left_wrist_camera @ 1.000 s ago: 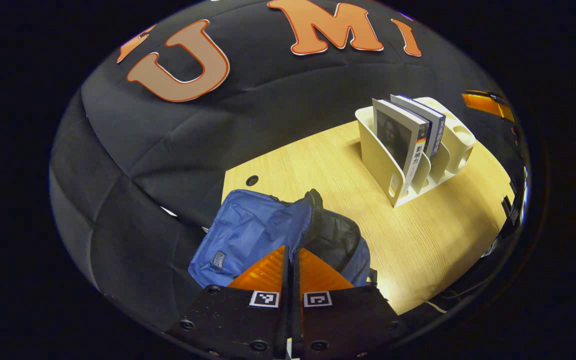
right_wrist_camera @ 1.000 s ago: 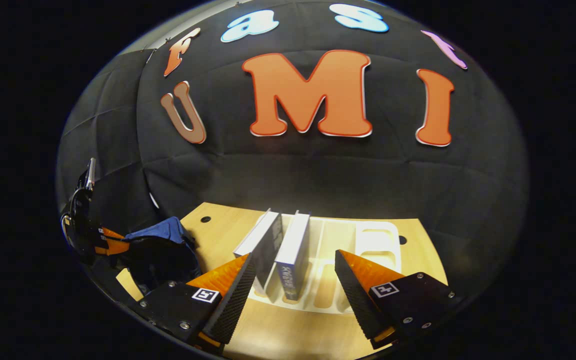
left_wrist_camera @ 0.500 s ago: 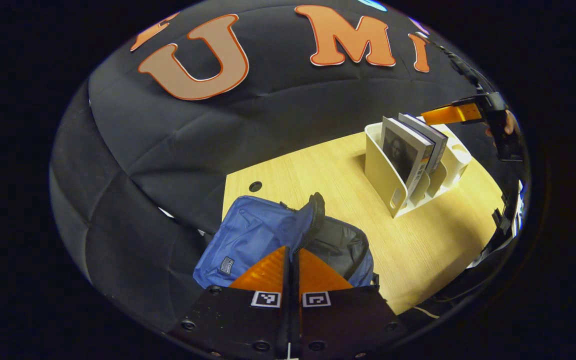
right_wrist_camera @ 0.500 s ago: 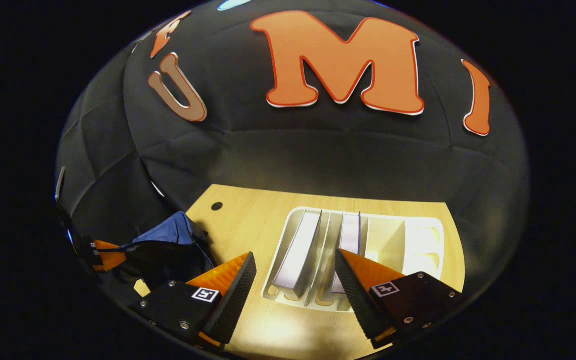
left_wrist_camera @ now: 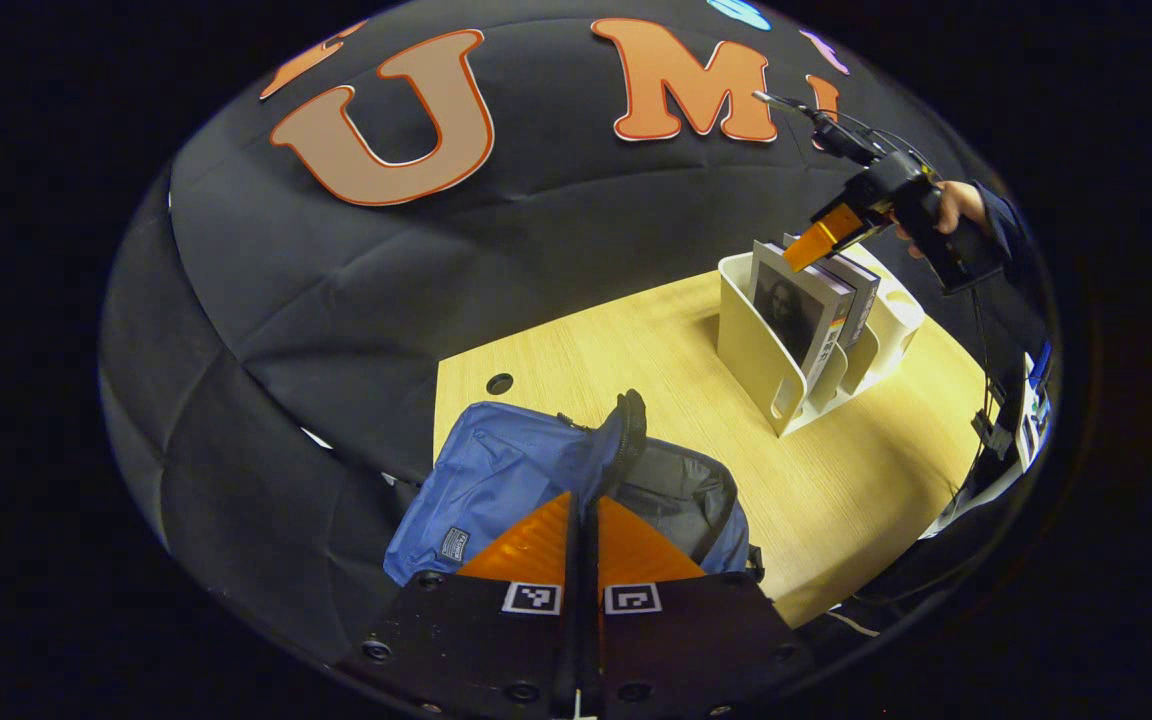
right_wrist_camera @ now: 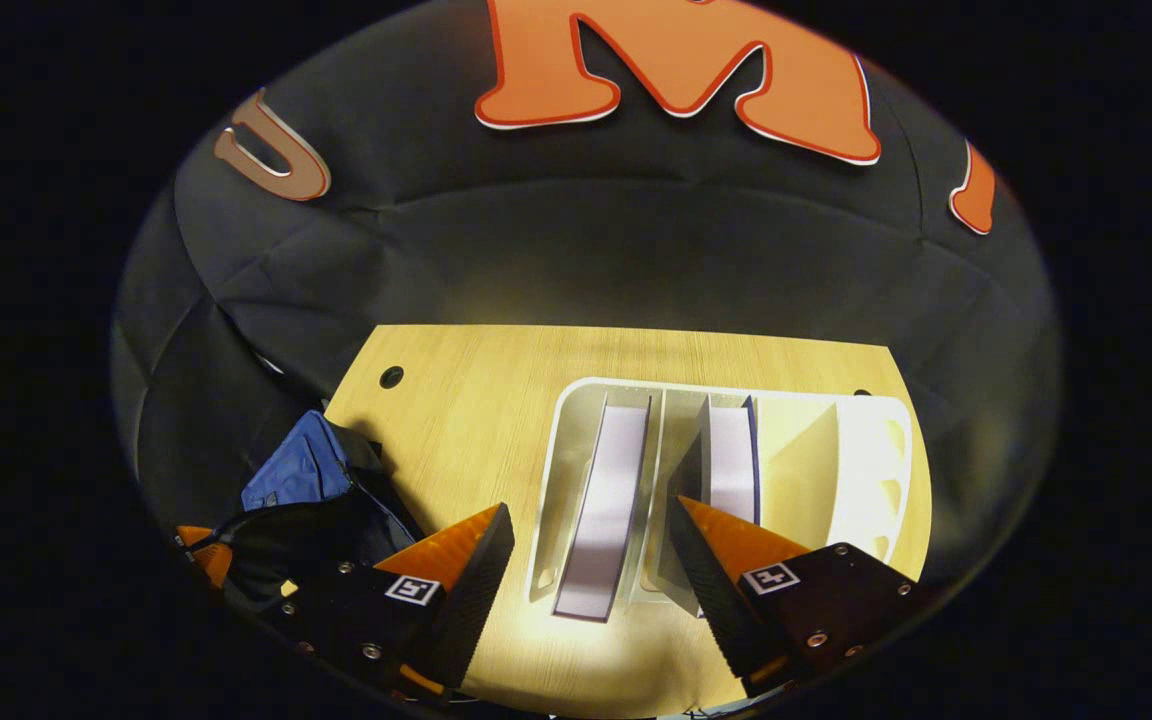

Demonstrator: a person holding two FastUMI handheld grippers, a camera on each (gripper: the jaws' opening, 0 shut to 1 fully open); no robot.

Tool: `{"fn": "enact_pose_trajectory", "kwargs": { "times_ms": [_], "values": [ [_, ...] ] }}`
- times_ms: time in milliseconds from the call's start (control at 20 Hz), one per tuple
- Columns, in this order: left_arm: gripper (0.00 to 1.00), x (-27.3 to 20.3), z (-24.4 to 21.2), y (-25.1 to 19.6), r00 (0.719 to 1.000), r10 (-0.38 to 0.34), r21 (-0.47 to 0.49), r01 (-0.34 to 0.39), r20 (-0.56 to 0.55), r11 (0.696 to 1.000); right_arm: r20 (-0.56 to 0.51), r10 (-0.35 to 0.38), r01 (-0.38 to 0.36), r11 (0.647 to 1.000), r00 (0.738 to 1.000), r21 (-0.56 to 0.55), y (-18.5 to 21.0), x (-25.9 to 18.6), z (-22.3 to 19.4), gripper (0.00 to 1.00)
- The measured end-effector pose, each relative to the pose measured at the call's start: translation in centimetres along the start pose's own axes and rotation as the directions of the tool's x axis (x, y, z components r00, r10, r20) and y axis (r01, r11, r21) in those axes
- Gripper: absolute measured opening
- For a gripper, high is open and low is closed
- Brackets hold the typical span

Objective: Open the schoolbag, grab two books from the bookshelf and put them into the schoolbag.

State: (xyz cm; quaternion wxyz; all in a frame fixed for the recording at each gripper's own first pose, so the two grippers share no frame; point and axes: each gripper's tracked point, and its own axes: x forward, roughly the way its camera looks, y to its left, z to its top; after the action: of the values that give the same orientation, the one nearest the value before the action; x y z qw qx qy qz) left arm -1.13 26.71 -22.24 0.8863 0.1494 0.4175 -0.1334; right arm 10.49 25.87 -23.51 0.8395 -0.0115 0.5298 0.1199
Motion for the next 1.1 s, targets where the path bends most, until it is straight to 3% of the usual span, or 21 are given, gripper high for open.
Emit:
{"fn": "enact_pose_trajectory", "kwargs": {
  "times_ms": [200, 300, 350, 400, 500, 600, 650, 950, 1100],
  "values": [
    [0.01, 0.2, -0.5, 0.2, 1.0, -0.017, -0.028, 0.017, 0.012, 0.999, -0.109, -0.023, 0.024, 1.0, 0.994, 0.008, -0.3, 2.0, -1.0, 0.81],
    [0.02, 0.4, -0.9, 0.3, 1.0, -0.02, -0.05, 0.021, 0.015, 0.999, -0.165, -0.03, 0.034, 0.999, 0.986, 0.02, -0.5, 2.7, -1.8, 0.59],
    [0.01, 0.3, -1.1, 0.2, 1.0, -0.023, -0.059, 0.024, 0.015, 0.998, -0.193, -0.032, 0.038, 0.999, 0.981, 0.025, -0.5, 3.1, -2.4, 0.59],
    [0.02, 0.4, -1.2, 0.2, 1.0, -0.027, -0.067, 0.028, 0.015, 0.997, -0.224, -0.042, 0.049, 0.998, 0.974, 0.029, -0.6, 3.3, -2.8, 0.54],
    [0.02, 0.5, -1.4, -0.3, 0.999, -0.038, -0.077, 0.039, 0.013, 0.996, -0.253, -0.064, 0.075, 0.997, 0.965, 0.034, -0.6, 2.0, -2.1, 0.34],
    [0.0, 0.6, -1.6, -0.7, 0.999, -0.051, -0.078, 0.051, 0.01, 0.996, -0.278, -0.071, 0.083, 0.996, 0.958, 0.033, -0.8, 2.6, -2.6, 0.44],
    [0.02, 0.8, -1.8, -0.7, 0.998, -0.056, -0.078, 0.057, 0.006, 0.995, -0.285, -0.072, 0.086, 0.996, 0.956, 0.037, -0.9, 2.7, -2.7, 0.34],
    [0.01, 1.2, -2.4, -1.0, 0.997, -0.079, -0.087, 0.079, 0.006, 0.993, -0.31, -0.075, 0.1, 0.993, 0.948, 0.065, -1.1, 1.3, -2.6, 0.28],
    [0.0, 1.5, -2.6, -0.9, 0.996, -0.085, -0.098, 0.084, 0.003, 0.992, -0.282, -0.043, 0.068, 0.994, 0.958, 0.08, -1.1, -0.7, -1.6, 0.27]
  ]
}}
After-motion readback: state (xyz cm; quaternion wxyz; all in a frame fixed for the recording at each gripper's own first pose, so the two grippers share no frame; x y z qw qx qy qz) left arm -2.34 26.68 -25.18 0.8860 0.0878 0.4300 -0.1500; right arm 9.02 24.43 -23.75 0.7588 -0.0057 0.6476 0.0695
